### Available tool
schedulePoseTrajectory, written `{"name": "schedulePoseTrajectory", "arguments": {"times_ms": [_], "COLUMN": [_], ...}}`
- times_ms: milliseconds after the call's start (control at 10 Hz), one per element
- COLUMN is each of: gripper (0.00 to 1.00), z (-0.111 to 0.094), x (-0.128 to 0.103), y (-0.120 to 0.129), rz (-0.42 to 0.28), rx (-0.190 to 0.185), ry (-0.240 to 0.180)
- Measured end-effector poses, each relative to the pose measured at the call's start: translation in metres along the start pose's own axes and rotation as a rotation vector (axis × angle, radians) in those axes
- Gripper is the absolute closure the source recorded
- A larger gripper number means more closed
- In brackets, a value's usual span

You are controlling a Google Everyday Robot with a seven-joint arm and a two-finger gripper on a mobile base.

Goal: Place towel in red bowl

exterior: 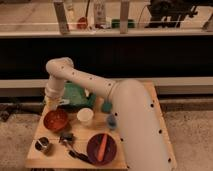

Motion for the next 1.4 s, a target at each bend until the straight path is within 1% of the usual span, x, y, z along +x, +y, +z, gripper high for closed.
{"name": "schedulePoseTrajectory", "arguments": {"times_ms": [1400], "gripper": [0.99], "z": [-0.0075], "x": [-0.0054], "y": [-0.0021], "rz": [-0.02], "rx": [0.016], "ry": [-0.025]}}
